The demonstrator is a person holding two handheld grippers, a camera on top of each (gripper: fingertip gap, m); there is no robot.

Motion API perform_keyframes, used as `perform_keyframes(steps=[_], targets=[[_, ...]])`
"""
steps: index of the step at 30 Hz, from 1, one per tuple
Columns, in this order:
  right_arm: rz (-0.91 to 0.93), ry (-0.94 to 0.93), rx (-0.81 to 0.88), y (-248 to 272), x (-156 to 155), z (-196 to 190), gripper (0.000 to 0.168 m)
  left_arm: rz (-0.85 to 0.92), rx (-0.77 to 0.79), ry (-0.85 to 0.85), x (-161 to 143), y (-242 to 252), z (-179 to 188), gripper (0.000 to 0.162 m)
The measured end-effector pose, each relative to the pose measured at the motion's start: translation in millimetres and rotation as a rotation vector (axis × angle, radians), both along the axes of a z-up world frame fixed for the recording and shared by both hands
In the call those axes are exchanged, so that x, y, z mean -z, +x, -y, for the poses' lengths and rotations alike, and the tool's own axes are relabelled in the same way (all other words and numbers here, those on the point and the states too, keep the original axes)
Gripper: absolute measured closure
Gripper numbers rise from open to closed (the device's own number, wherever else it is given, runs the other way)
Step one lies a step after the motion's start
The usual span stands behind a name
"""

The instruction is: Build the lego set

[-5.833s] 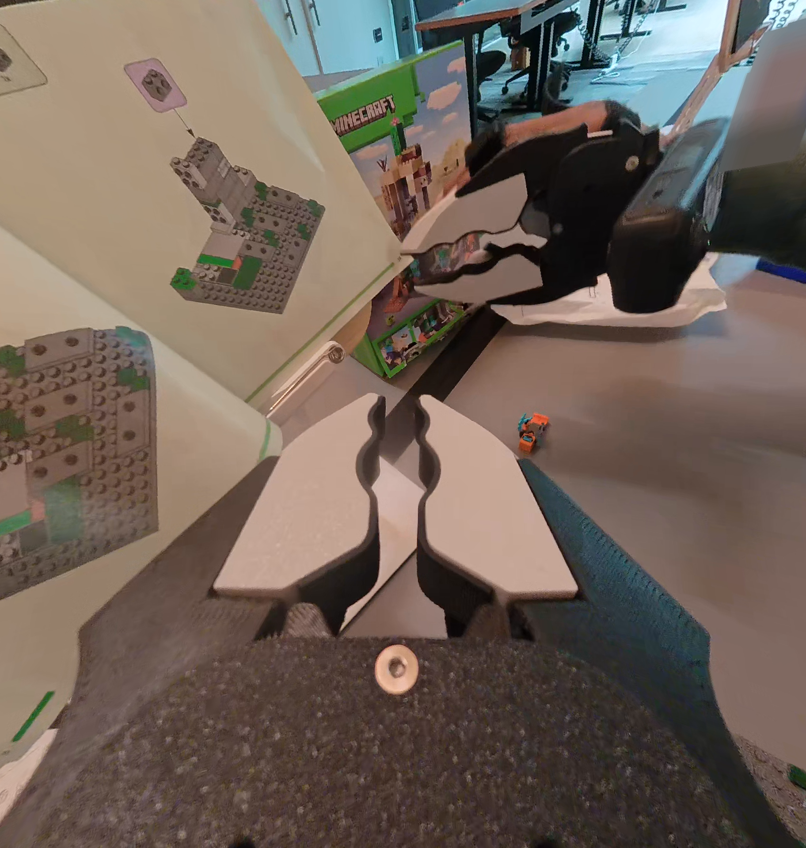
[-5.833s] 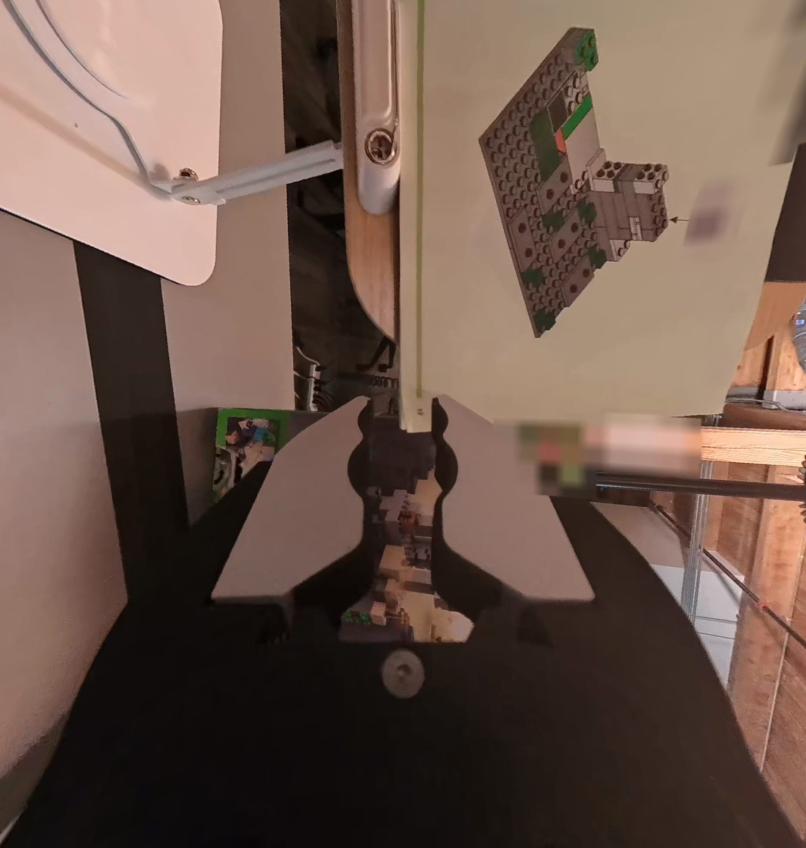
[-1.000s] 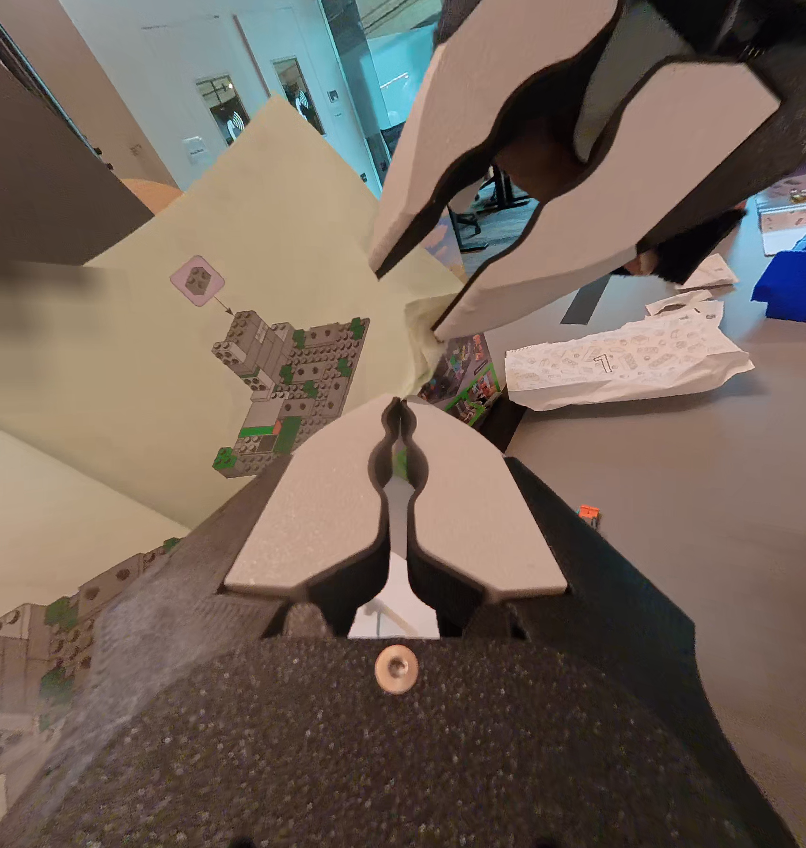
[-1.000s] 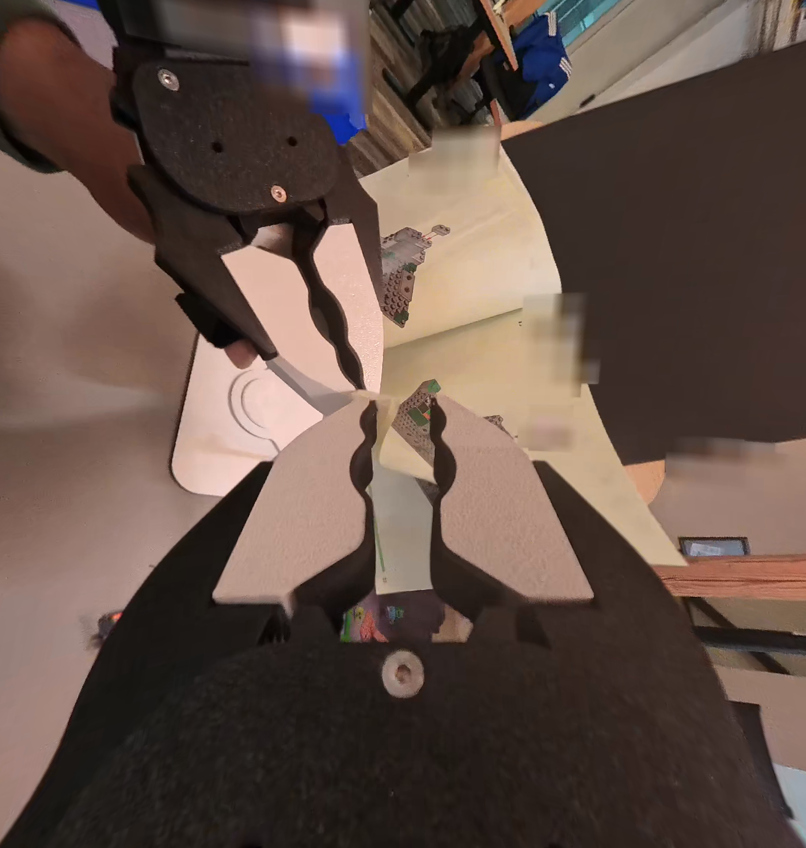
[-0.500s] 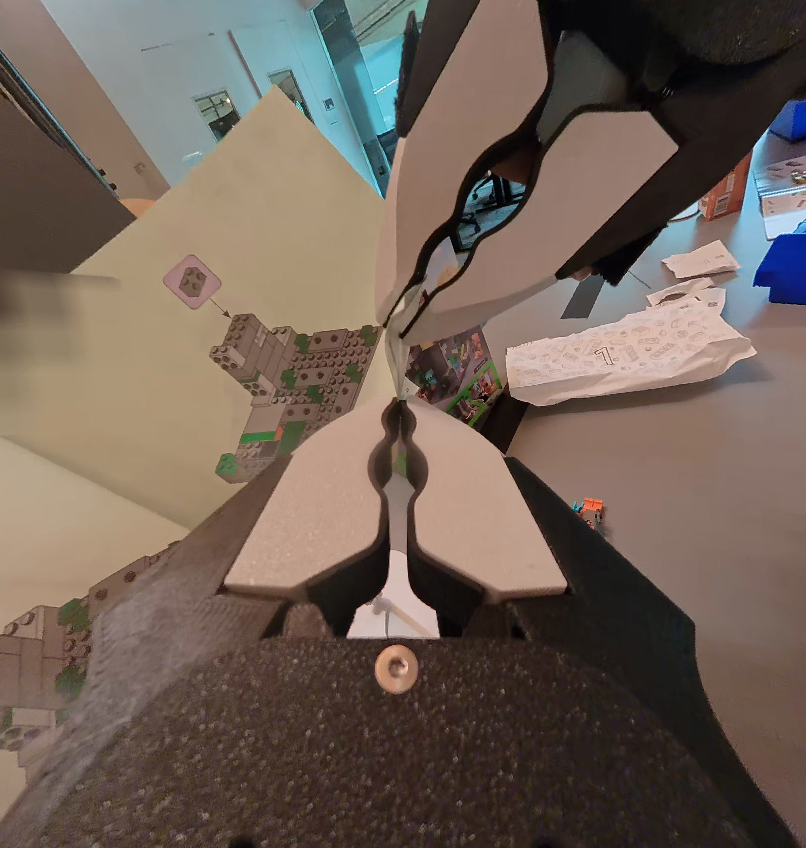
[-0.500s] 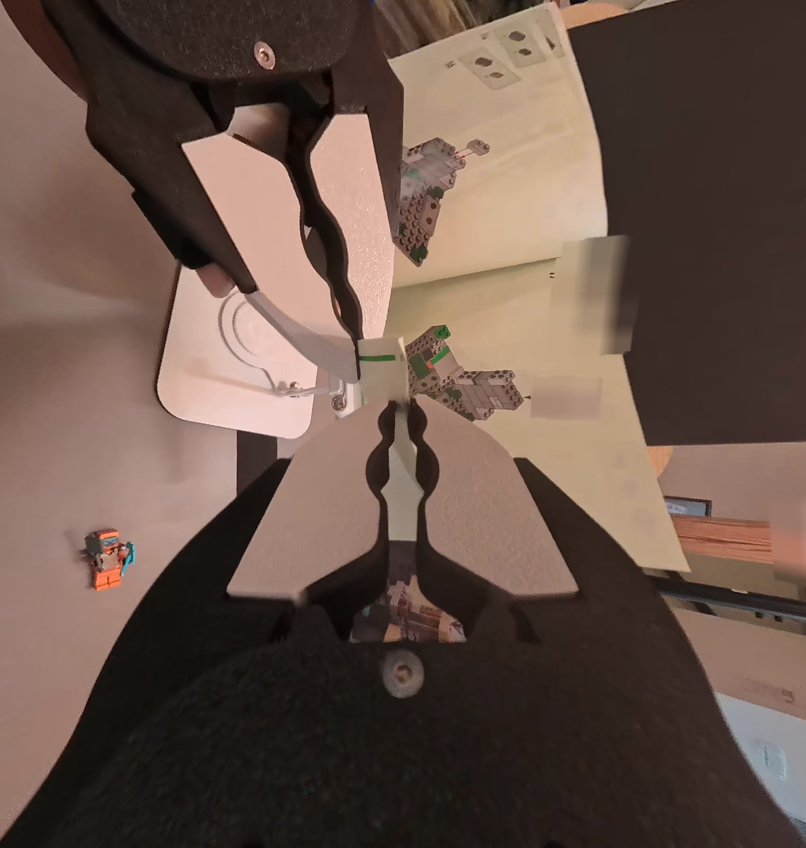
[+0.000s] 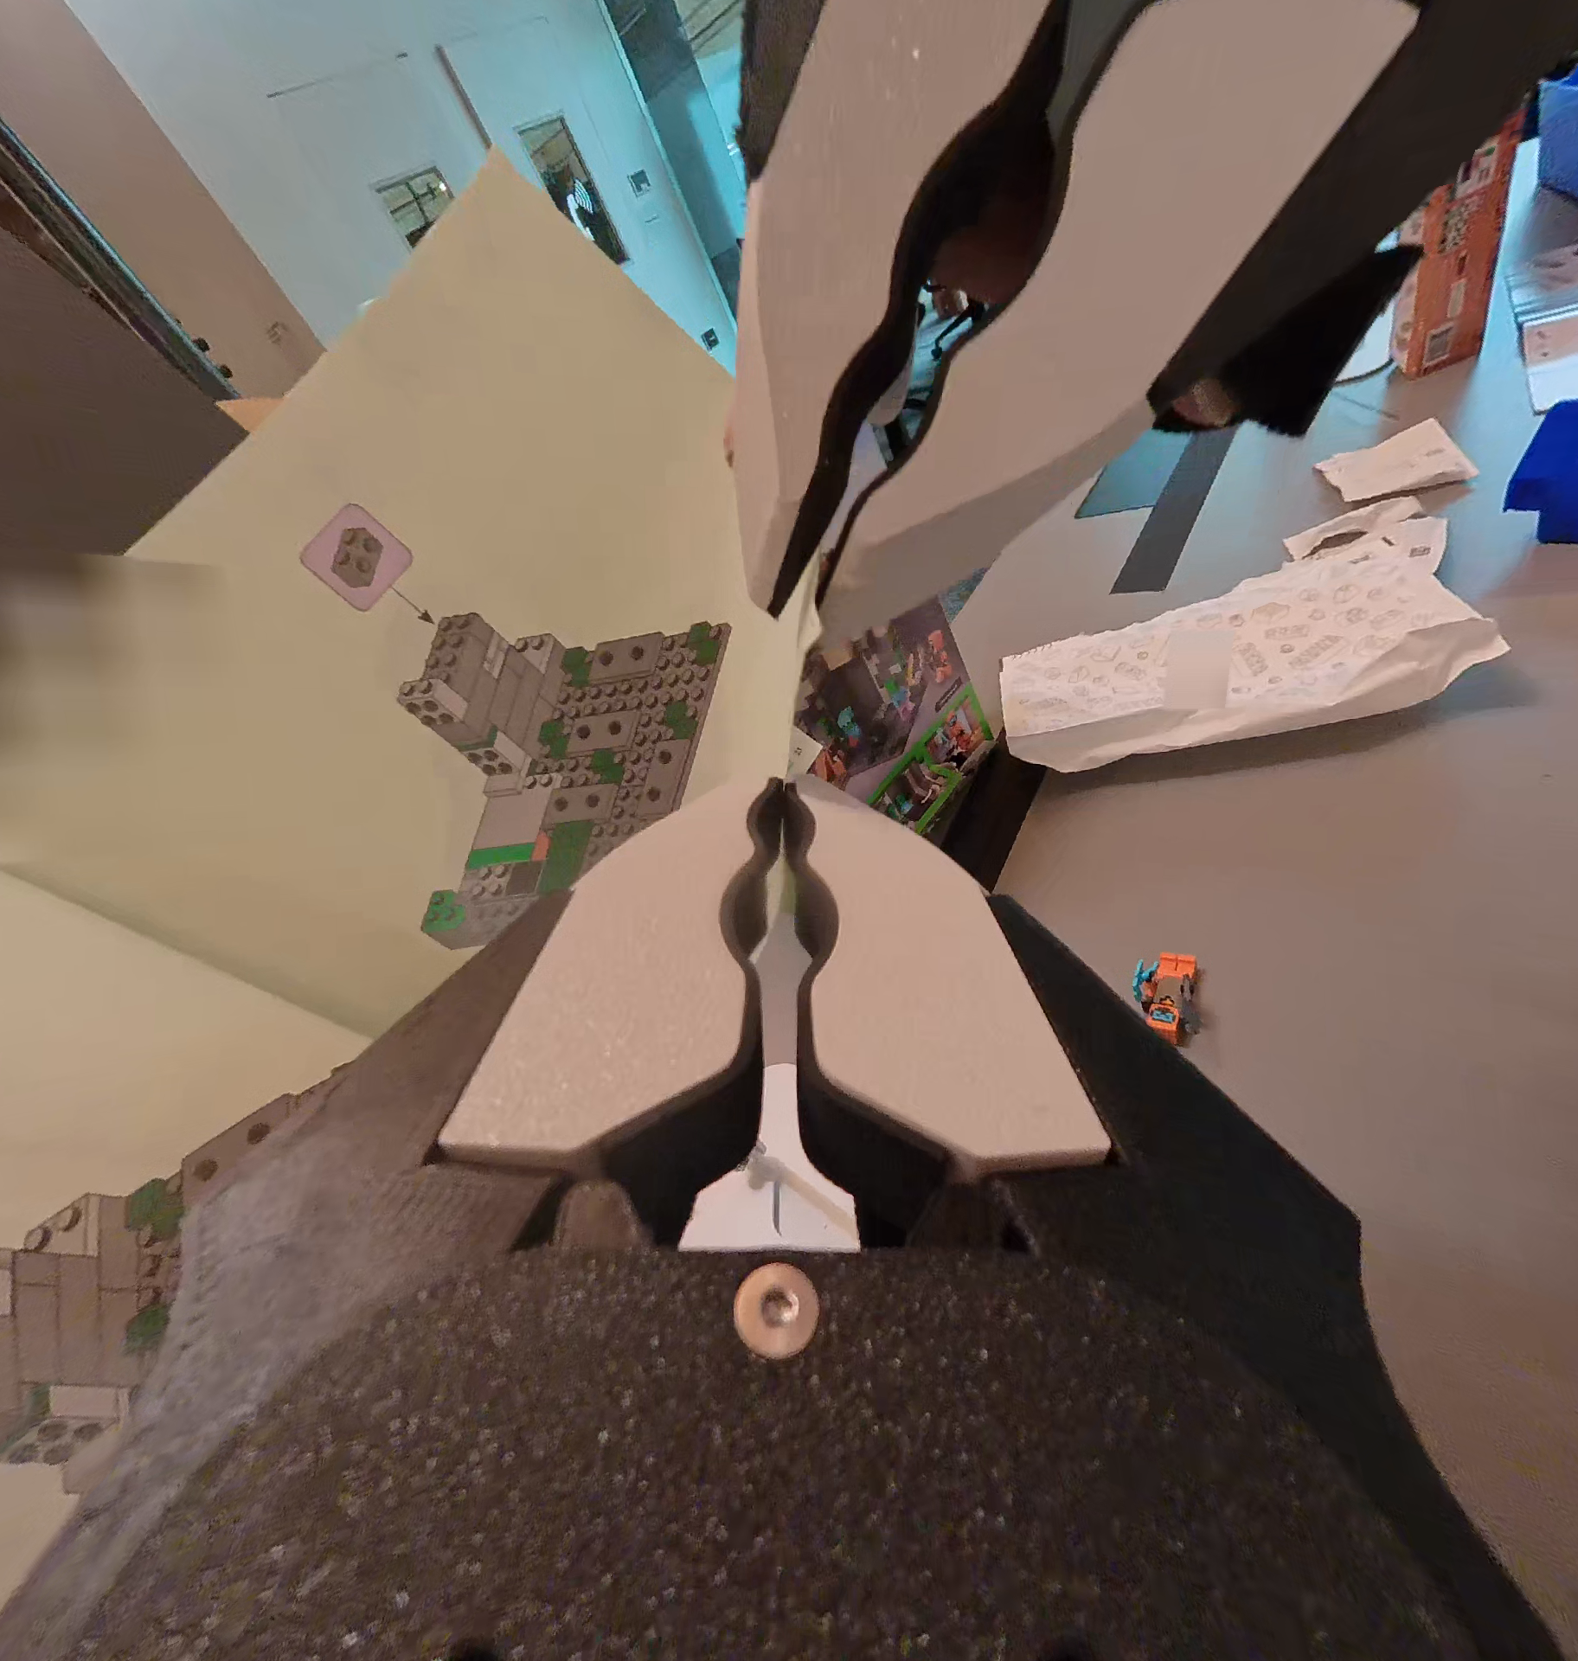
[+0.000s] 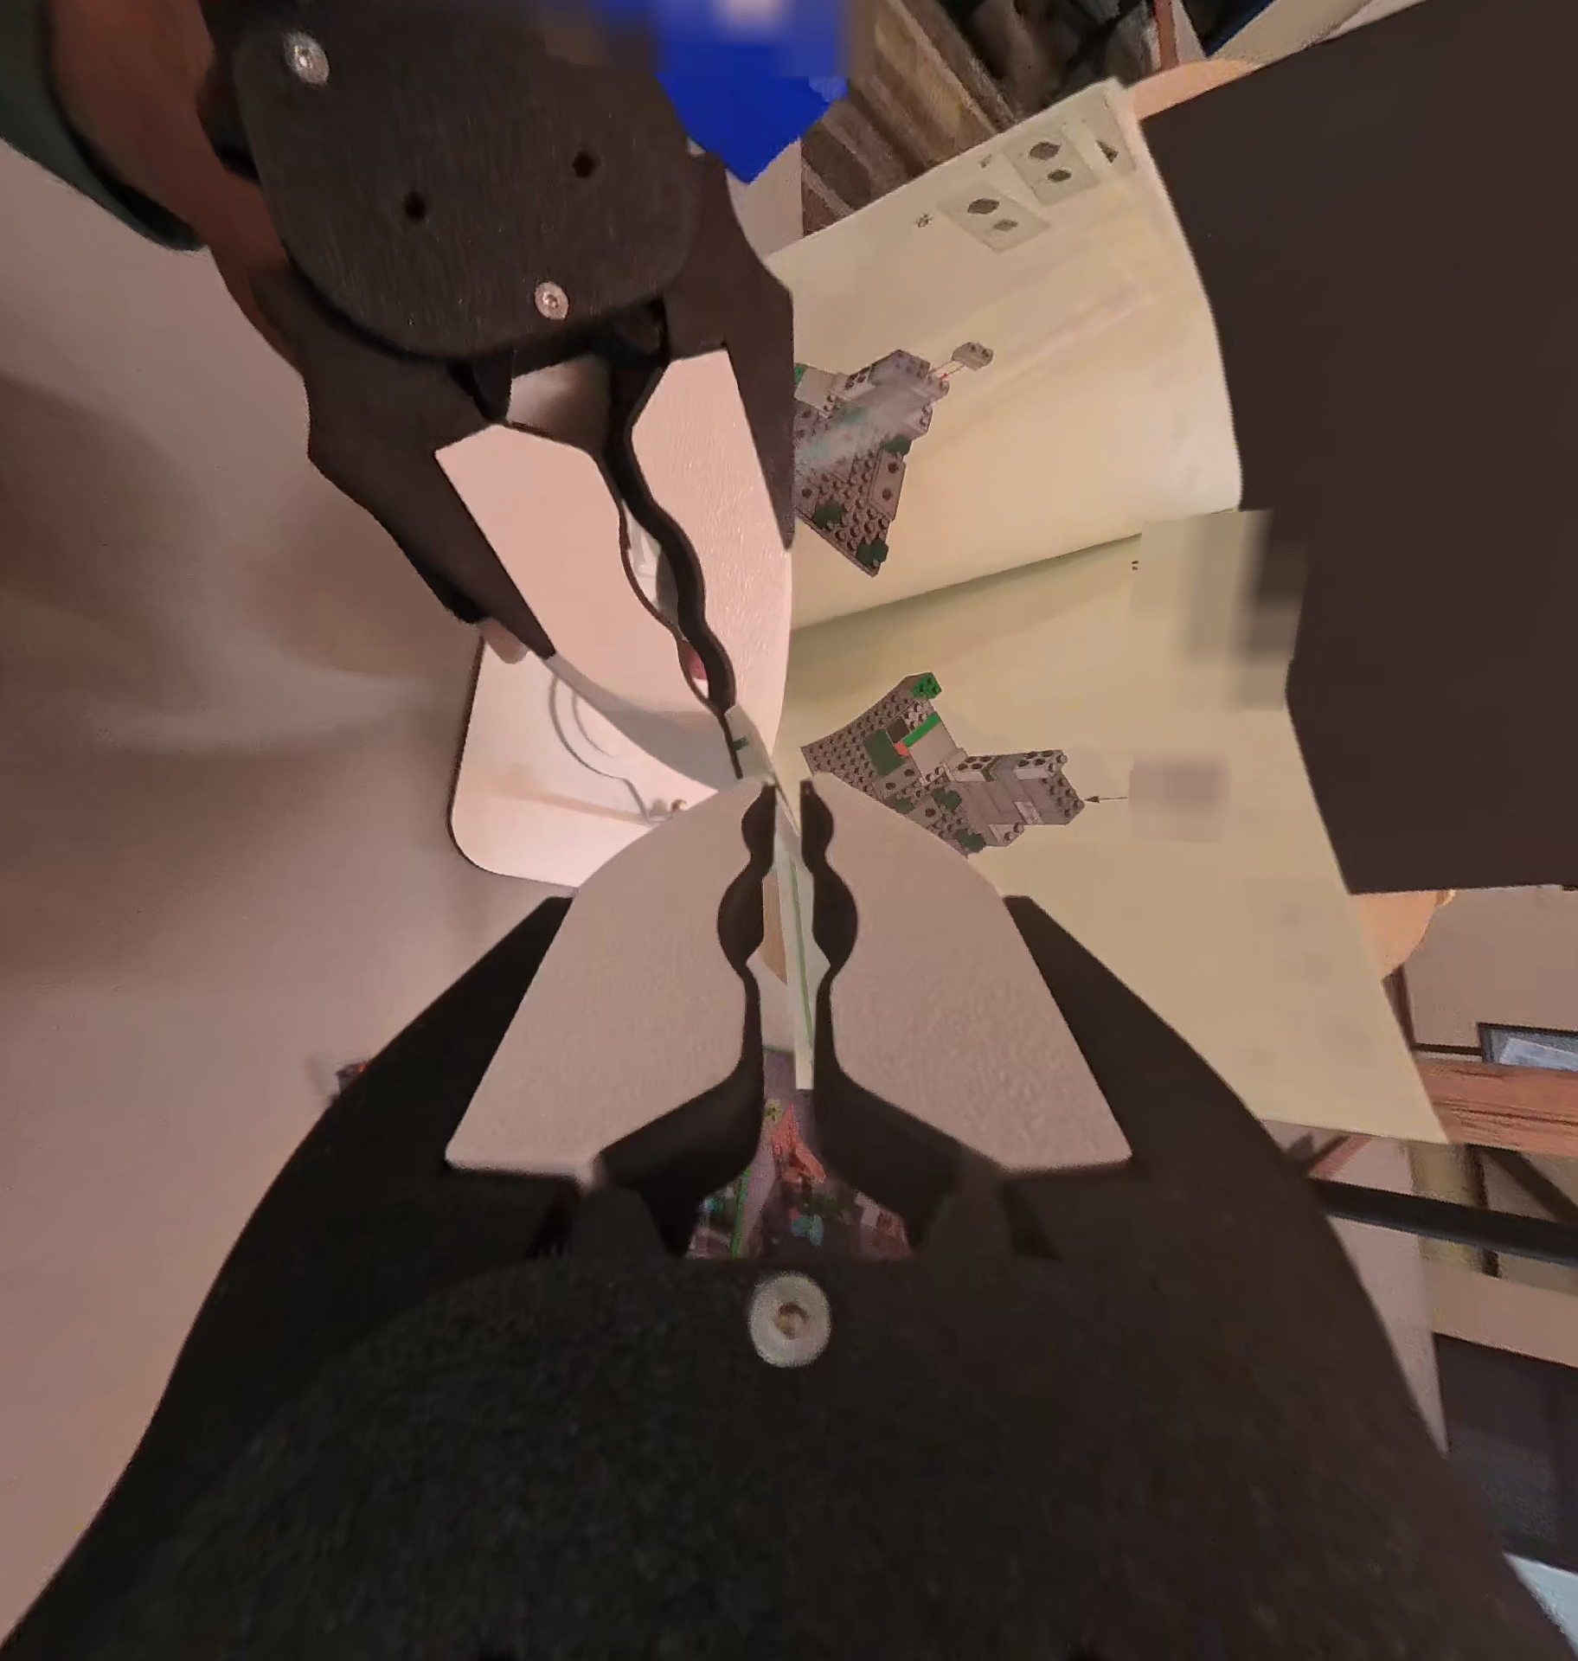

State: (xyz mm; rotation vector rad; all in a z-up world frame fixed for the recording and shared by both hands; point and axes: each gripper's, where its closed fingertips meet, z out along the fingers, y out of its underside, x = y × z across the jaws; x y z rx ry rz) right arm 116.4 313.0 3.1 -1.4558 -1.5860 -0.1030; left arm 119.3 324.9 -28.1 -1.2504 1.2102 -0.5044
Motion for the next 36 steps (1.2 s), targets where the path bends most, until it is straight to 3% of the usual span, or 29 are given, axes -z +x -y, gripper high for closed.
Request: perform_keyframes(steps=[7, 26, 36], targets=[[0.073, -0.084, 0.004, 4, 8, 5, 0.168, -0.024, -0.005, 0.001, 5, 1, 0, 0.162], [0.17, 0.103, 0.015, 3, 17, -3, 0.162, 0.0, 0.029, -0.002, 1, 0, 9, 0.162], [0.167, 0.157, 0.042, 7, 17, -8, 0.167, 0.015, 0.042, -0.008, -4, -5, 13, 0.16]])
